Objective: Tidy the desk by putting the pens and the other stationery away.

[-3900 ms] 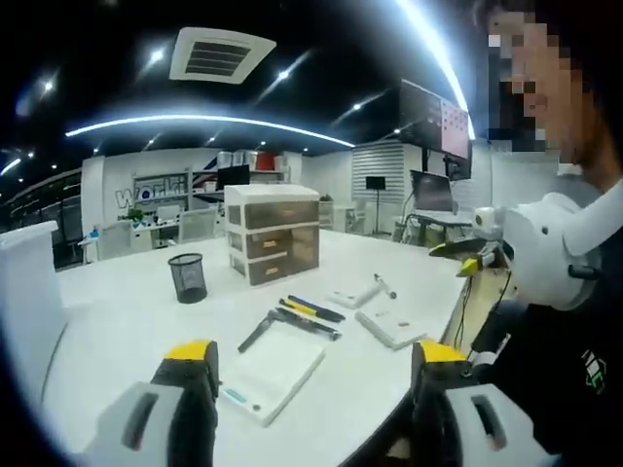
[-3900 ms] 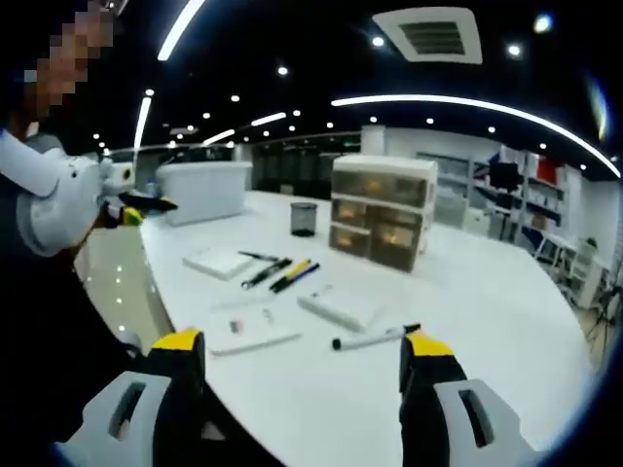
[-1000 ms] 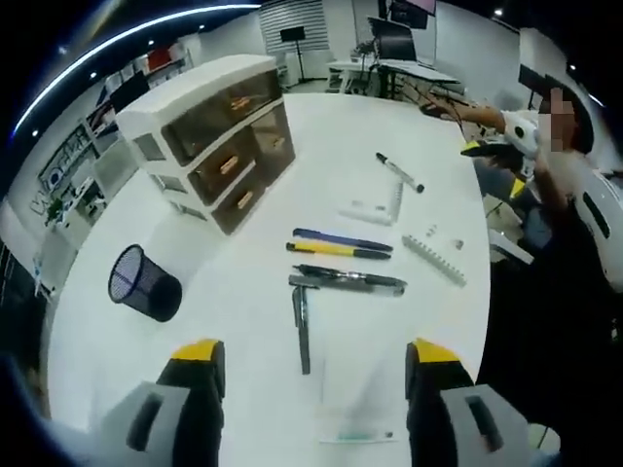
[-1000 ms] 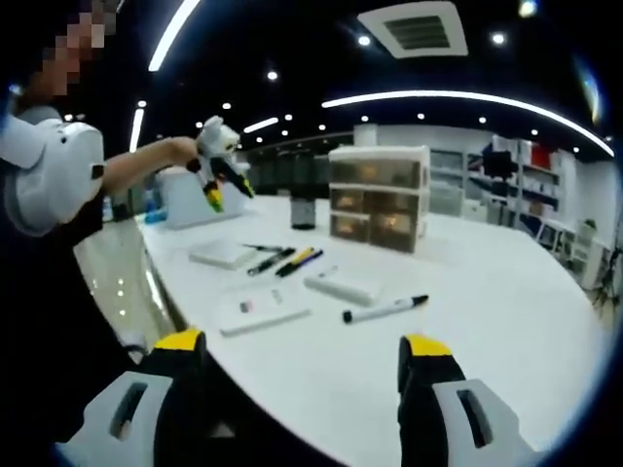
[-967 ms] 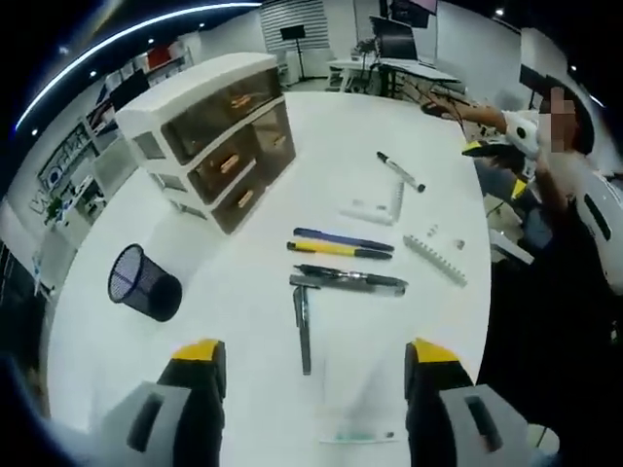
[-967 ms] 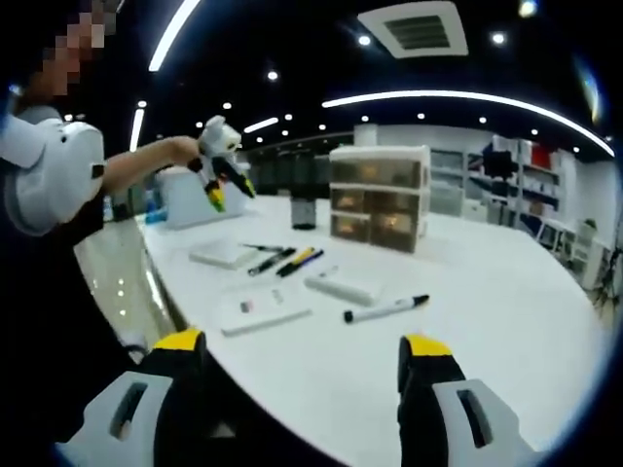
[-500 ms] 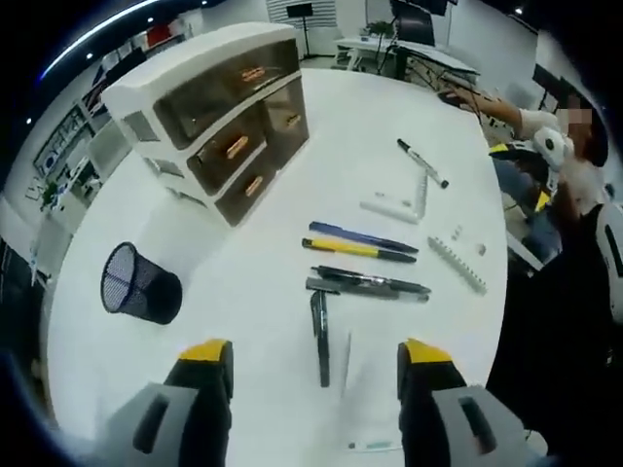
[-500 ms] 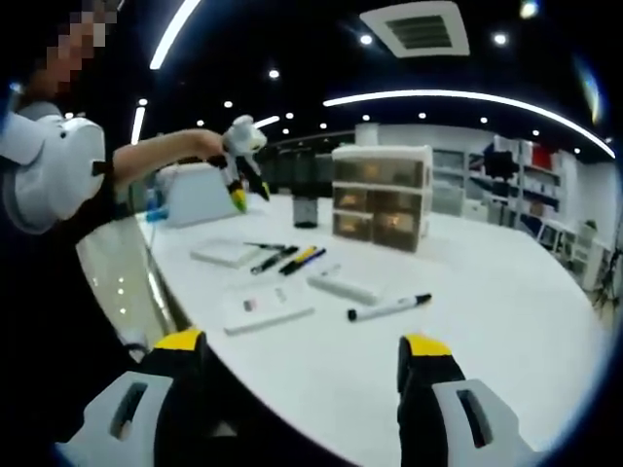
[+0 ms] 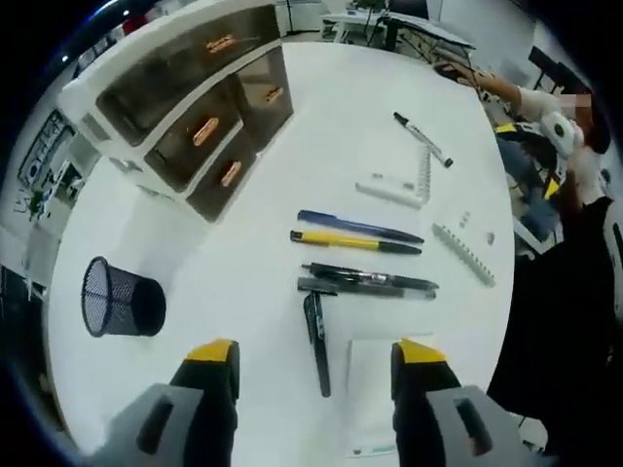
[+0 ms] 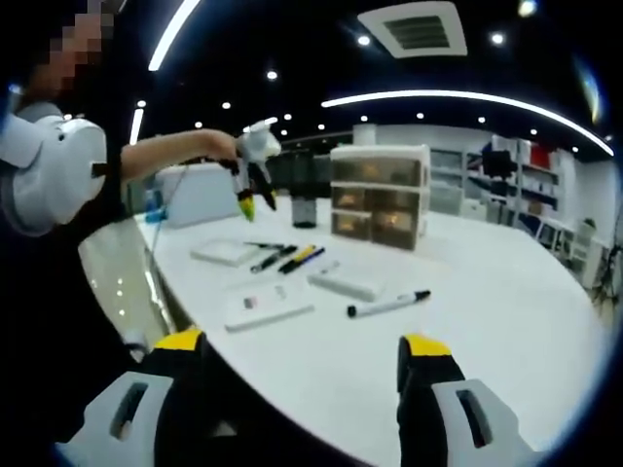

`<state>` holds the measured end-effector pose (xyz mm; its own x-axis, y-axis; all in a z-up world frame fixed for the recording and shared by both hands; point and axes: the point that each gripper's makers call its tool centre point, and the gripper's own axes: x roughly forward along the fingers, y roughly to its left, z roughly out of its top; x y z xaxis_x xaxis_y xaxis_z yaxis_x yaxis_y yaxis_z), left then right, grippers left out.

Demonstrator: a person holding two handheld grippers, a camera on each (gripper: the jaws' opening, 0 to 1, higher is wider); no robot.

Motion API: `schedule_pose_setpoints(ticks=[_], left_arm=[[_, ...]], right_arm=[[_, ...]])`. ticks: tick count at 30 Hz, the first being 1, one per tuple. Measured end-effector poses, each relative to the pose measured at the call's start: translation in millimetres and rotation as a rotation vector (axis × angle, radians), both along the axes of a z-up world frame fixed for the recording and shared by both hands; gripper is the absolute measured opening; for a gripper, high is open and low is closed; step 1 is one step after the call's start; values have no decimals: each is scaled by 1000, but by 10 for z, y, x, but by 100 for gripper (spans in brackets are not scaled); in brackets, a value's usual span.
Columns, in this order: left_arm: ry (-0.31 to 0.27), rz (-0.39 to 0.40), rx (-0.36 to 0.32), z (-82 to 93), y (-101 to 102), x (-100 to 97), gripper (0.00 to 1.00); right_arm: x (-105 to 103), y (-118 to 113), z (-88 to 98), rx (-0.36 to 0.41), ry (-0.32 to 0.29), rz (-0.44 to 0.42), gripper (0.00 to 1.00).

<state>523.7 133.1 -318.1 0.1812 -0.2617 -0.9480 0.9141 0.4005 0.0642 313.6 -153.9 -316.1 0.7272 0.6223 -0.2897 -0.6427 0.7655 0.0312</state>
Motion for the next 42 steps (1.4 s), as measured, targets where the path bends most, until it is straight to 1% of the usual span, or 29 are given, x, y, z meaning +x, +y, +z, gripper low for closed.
schedule_pose_setpoints(ticks=[4, 7, 11, 14, 19, 23, 26, 30, 34, 40, 42], left_arm=[[-1, -5, 24, -83, 4, 59, 61], [1, 3, 34, -139, 3, 98, 60], [11, 30, 42, -231, 10, 164, 55], [28, 29, 54, -308, 11, 171, 55], [38, 25, 68, -428, -10, 176, 53], [37, 30, 58, -501, -34, 194, 50], [44, 28, 55, -541, -47, 182, 44], [39, 25, 75, -580, -25, 198, 39], [43, 24, 70, -608, -34, 193, 32], [51, 32, 67, -659, -33, 189, 29], [51, 31, 62, -651, -43, 185, 29]], right_arm=[[3, 16, -7, -12, -4, 0, 75], [-4, 15, -10, -10, -2, -1, 75], [-5, -3, -3, -6, -6, -9, 75], [-4, -12, 0, 0, -6, -14, 75], [-7, -1, -21, 1, -1, -13, 75], [-2, 5, -30, 3, 2, -13, 75], [9, 3, -24, 10, 1, -17, 75], [19, 0, -27, 13, 1, -18, 75], [25, 7, -30, 17, 4, -17, 75], [34, -2, -19, 21, 3, -21, 75], [36, 5, -17, 20, 2, -20, 75]])
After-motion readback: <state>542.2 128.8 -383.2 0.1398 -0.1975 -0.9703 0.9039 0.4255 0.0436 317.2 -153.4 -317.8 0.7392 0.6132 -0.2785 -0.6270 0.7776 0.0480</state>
